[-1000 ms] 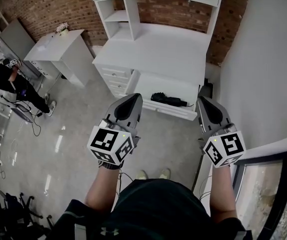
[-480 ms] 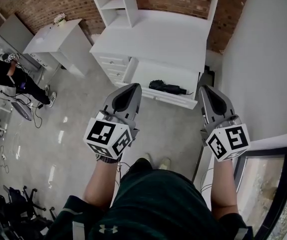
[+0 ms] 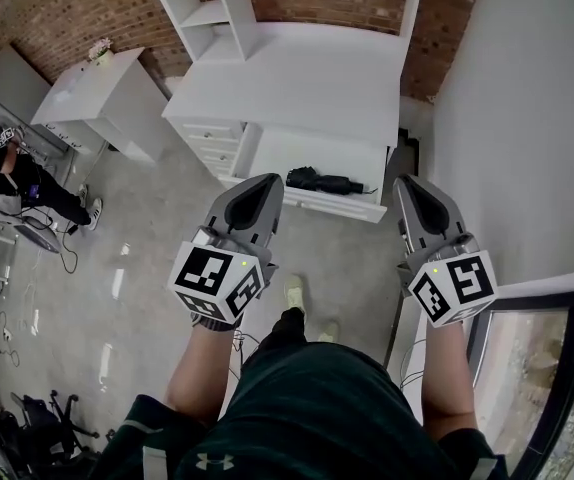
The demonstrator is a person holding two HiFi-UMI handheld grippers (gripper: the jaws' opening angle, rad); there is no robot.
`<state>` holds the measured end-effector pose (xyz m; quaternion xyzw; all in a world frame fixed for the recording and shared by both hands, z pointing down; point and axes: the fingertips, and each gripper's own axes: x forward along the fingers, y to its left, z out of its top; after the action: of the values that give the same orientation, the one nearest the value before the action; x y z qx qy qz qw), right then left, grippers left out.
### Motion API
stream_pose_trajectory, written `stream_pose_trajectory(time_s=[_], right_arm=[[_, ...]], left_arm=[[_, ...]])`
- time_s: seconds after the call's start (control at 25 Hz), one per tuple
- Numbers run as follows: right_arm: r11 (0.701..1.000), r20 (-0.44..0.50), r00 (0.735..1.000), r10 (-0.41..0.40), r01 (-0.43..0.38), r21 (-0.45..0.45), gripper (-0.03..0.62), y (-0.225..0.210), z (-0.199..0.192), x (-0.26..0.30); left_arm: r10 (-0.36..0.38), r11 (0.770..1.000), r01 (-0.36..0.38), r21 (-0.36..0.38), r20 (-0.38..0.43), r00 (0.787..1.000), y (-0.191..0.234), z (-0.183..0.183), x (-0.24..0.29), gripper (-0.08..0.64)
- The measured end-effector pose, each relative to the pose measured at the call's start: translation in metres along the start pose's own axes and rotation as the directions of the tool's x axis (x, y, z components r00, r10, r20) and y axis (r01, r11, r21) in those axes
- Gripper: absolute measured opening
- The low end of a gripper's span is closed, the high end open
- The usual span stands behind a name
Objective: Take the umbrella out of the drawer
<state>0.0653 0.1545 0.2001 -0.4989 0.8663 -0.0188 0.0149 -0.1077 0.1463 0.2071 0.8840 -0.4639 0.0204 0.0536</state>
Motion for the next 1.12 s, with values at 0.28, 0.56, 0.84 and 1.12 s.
stream_pose_trajectory(time_s=[0.28, 0.56, 0.84, 1.12], right_arm=[[1.000, -0.015, 1.000, -0.028, 0.028, 0.001, 0.003, -0.018, -0.005, 0.036], [0.999, -0.030, 0.998, -0.050, 0.051, 0.009, 0.004, -0.028, -0.014, 0.089], [0.997, -0.059, 0.995, -0.083, 0.083, 0.001, 0.005, -0.042, -0.028, 0.145], [0.990, -0.076, 0.988, -0.135, 0.137, 0.029, 0.005, -0.055, -0.040, 0.189]], left_arm=[[-0.030, 1.000, 0.030, 0.005, -0.020, 0.999, 0.025, -0.007, 0.038, 0.006], [-0.091, 0.996, 0.091, 0.005, -0.059, 0.994, 0.063, -0.023, 0.081, 0.006], [-0.212, 0.976, 0.216, 0.028, -0.105, 0.972, 0.092, -0.045, 0.133, 0.006], [-0.324, 0.942, 0.333, 0.040, -0.151, 0.934, 0.111, -0.070, 0.176, 0.006]])
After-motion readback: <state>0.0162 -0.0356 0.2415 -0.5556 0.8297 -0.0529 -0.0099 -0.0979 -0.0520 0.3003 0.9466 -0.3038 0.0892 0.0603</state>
